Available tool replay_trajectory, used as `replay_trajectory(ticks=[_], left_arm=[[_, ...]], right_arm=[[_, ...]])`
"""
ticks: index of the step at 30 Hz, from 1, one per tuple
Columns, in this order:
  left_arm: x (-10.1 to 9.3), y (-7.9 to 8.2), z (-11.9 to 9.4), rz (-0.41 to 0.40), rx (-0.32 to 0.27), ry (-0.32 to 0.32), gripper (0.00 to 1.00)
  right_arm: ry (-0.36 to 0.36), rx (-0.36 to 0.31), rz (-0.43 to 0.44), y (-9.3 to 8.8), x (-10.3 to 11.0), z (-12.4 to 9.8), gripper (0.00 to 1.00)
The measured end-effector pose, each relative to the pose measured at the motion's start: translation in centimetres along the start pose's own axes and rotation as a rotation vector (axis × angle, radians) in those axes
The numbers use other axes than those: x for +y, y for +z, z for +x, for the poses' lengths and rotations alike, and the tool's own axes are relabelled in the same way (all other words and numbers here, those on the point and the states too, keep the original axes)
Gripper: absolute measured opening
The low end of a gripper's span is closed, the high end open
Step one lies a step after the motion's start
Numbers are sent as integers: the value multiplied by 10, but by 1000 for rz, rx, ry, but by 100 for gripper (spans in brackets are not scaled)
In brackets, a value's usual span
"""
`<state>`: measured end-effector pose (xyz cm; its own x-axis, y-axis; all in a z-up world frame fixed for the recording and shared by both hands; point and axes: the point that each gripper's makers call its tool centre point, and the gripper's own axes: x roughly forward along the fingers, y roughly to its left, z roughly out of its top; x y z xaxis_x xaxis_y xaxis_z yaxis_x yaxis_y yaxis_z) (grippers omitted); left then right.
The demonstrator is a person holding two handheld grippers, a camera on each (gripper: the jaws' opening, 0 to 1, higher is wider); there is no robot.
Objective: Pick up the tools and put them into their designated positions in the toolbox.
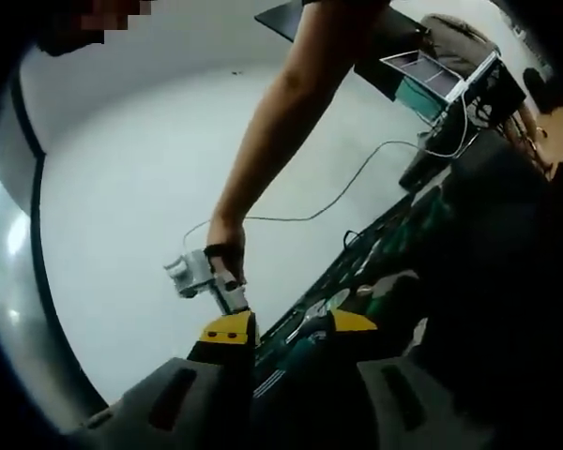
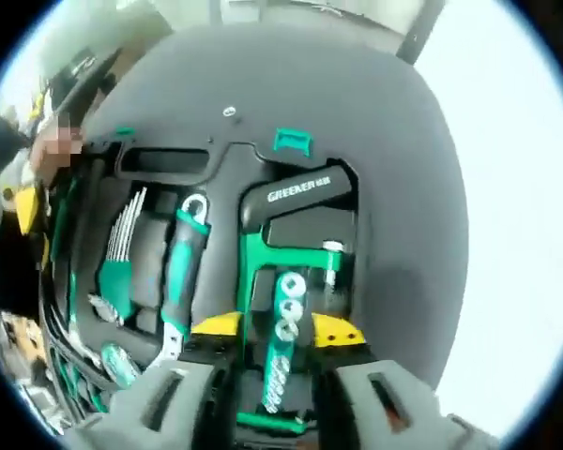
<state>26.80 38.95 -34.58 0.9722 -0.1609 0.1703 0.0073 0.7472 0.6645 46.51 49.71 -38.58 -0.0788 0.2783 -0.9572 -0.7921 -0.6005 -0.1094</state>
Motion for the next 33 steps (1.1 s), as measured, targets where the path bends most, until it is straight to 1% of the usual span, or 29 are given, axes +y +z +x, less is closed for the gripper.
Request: replay_trajectory(ticks=[1,3,4,6,7,8,9,11,15,18,19,20,21,23,25,26,28,30,33], left_arm=[[0,0,0,1,-1,-1,25],[0,0,0,2,-2,-2,25],[0,0,0,4,-1,0,25],[1,-1,1,3,1,4,25],[2,-1,1,2,4,7,25],[2,-2,1,3,5,8,25],[2,-2,0,4,5,9,25],[2,-1,0,4,4,8,25],[1,-1,0,1,2,4,25],[0,-1,0,-1,-2,-3,25],[0,0,0,-1,-3,-4,25],[0,0,0,-1,-3,-4,25],[0,0,0,-1,-3,-4,25],[0,-1,1,-2,-1,-2,25],[0,-1,1,-3,0,-1,25],[0,-1,1,-4,0,-1,25],[0,0,1,-5,-2,-3,25],[0,0,1,-4,-1,-5,25],[0,0,0,-3,-2,-3,25]], right_arm=[[0,-2,6,0,-1,-5,16],[-49,-50,23,11,-8,-10,13],[-55,-58,3,16,-9,-10,10],[-71,-66,-18,22,-10,-4,0],[-76,-58,-27,21,-10,2,0],[-109,-30,-64,16,-16,7,0],[-108,-13,-81,12,-16,13,0],[-98,-17,-69,11,-14,20,0],[-94,-47,-54,13,-14,24,0],[-88,-25,-62,6,-13,29,0],[-115,-35,-60,7,-17,30,0],[-93,-27,-65,7,-15,31,0],[-98,-31,-62,8,-16,33,0],[-87,-18,-59,10,-16,33,0],[-78,11,-44,10,-17,34,0],[-72,36,-24,8,-17,33,0],[-71,82,-16,8,-18,35,0],[-75,101,-19,8,-17,35,0],[-92,125,-61,7,-14,34,0]])
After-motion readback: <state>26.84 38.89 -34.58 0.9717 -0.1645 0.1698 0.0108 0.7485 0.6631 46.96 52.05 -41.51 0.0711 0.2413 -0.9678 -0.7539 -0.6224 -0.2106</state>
